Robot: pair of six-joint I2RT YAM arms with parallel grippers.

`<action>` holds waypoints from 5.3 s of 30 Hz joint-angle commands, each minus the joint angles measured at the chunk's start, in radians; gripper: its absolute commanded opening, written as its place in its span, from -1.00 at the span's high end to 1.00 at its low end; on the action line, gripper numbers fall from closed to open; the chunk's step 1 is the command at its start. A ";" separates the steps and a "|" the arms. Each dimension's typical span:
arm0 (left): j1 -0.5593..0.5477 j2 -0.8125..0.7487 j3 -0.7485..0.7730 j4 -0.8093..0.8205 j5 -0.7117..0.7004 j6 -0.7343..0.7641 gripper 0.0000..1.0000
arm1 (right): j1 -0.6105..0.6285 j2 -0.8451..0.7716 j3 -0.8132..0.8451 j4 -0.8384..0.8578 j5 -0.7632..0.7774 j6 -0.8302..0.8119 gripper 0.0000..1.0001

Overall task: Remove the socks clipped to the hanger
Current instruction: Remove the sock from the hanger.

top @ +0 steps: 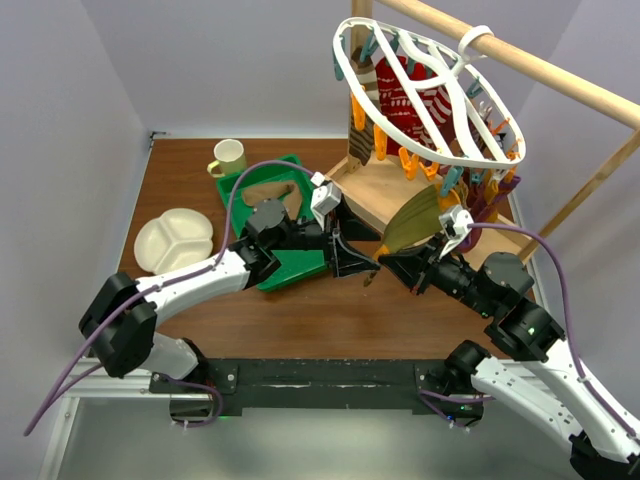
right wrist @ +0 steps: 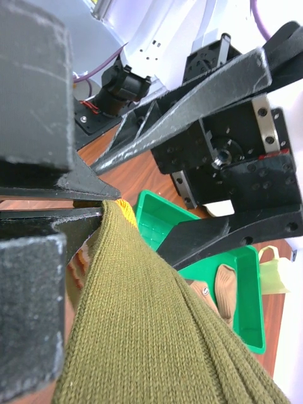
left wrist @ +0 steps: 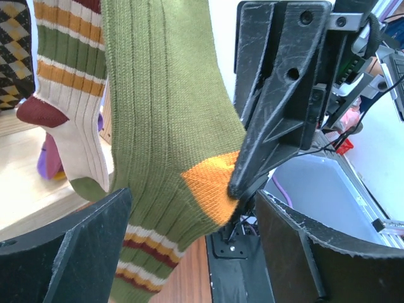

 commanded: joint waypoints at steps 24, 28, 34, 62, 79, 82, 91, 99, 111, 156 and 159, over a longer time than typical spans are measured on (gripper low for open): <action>0.009 0.116 0.301 -0.027 -0.110 -0.014 -0.76 | -0.004 -0.106 -0.062 0.000 -0.048 0.030 1.00; 0.007 0.188 0.387 -0.062 -0.076 -0.021 -0.79 | -0.003 -0.102 -0.063 0.014 -0.059 0.027 1.00; 0.007 0.280 0.473 -0.115 -0.001 -0.011 -0.84 | -0.004 -0.082 -0.057 0.027 -0.068 0.016 1.00; 0.000 0.302 0.393 0.085 0.161 -0.156 -0.17 | -0.004 -0.043 -0.043 0.028 0.022 -0.013 1.00; 0.000 0.286 0.458 -0.173 -0.057 -0.024 1.00 | -0.003 -0.088 0.029 -0.058 0.414 0.004 -0.40; 0.001 0.286 0.472 -0.206 -0.077 -0.007 1.00 | -0.004 -0.114 0.061 -0.133 0.583 0.035 -0.46; 0.003 0.282 0.496 -0.276 -0.099 0.010 1.00 | -0.003 -0.103 0.142 -0.102 0.732 -0.036 -0.57; 0.003 0.274 0.501 -0.296 -0.097 0.015 1.00 | -0.004 0.015 0.210 0.053 0.711 -0.135 -0.39; 0.003 0.260 0.502 -0.288 -0.087 0.001 1.00 | -0.006 0.184 0.331 0.131 0.676 -0.247 -0.42; 0.133 0.230 0.493 -0.316 -0.007 -0.082 1.00 | -0.307 0.199 0.291 0.132 0.168 -0.160 -0.45; 0.138 0.228 0.496 -0.317 -0.001 -0.084 1.00 | -0.308 0.156 0.259 0.122 0.203 -0.162 -0.43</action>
